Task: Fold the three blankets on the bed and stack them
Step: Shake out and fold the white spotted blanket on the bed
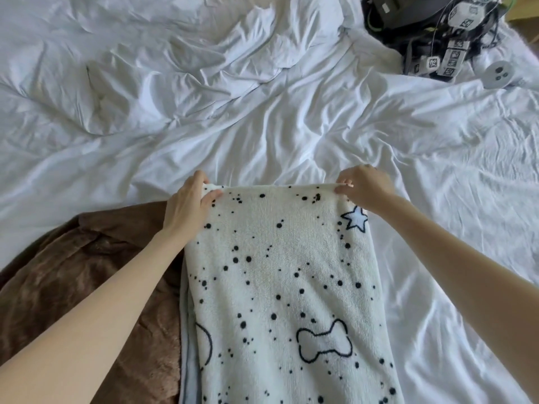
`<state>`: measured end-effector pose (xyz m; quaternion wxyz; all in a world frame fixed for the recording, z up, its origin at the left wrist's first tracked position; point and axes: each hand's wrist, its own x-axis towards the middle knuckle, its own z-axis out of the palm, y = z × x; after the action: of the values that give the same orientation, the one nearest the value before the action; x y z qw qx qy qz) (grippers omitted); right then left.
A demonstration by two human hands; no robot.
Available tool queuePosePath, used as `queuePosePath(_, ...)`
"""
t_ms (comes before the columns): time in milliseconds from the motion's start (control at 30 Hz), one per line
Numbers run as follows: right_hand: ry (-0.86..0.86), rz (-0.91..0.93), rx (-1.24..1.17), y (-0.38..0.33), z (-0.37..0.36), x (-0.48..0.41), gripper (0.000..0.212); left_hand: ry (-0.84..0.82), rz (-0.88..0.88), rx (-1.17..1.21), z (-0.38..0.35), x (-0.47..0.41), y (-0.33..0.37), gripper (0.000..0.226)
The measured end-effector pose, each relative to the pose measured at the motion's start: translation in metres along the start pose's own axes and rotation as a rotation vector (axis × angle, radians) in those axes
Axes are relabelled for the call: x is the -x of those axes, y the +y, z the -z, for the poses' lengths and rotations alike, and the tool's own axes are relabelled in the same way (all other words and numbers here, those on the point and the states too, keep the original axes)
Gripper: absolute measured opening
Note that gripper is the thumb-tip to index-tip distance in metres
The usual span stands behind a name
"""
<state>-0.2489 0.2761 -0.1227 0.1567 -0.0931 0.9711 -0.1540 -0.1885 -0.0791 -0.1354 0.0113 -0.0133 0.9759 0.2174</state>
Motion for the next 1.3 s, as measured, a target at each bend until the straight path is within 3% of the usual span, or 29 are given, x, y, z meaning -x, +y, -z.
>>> queuePosePath(133,-0.214,-0.041,-0.339,0.0,-0.011,0.004,0.039,-0.089,0.206,0.066,-0.004,-0.001,-0.005,0.063)
queuePosePath(233,-0.243,-0.105,-0.126,0.005,-0.024,0.008,0.045,-0.175,0.356,0.11,0.0,0.0,-0.009,0.082)
queuePosePath(267,-0.208,-0.142,-0.015,0.008,-0.027,0.011,0.047,-0.224,0.385,0.135,0.001,0.0,-0.009,0.078)
queuePosePath(333,-0.16,-0.23,0.086,0.011,-0.029,0.017,0.052,-0.313,0.373,0.22,0.001,0.001,-0.006,0.042)
queuePosePath(400,-0.153,-0.276,0.084,0.007,-0.028,0.023,0.036,-0.302,0.304,0.251,0.002,0.003,0.001,0.007)
queuePosePath(467,-0.088,-0.299,0.046,0.001,-0.026,0.028,0.016,-0.192,0.293,0.29,0.002,0.003,0.007,0.01)
queuePosePath(567,0.093,-0.284,-0.027,-0.005,-0.015,0.043,0.014,0.002,0.416,0.526,0.012,0.008,0.018,0.028)
queuePosePath(700,0.268,-0.19,-0.104,-0.009,0.008,0.078,0.024,0.014,0.463,0.75,0.049,0.033,0.032,0.042)
queuePosePath(833,0.293,-0.128,-0.207,-0.017,0.03,0.131,0.033,-0.063,0.415,0.818,0.094,0.077,0.047,0.04)
queuePosePath(1033,0.325,-0.019,-0.246,-0.024,0.025,0.243,0.02,-0.26,0.208,0.619,0.128,0.185,0.053,0.026)
queuePosePath(1167,0.333,-0.041,-0.232,-0.025,-0.008,0.325,0.023,-0.367,0.049,0.459,0.119,0.262,0.049,0.032)
queuePosePath(1300,0.061,-0.089,-0.15,-0.03,-0.051,0.374,0.034,-0.442,-0.044,0.213,0.088,0.318,0.042,0.027)
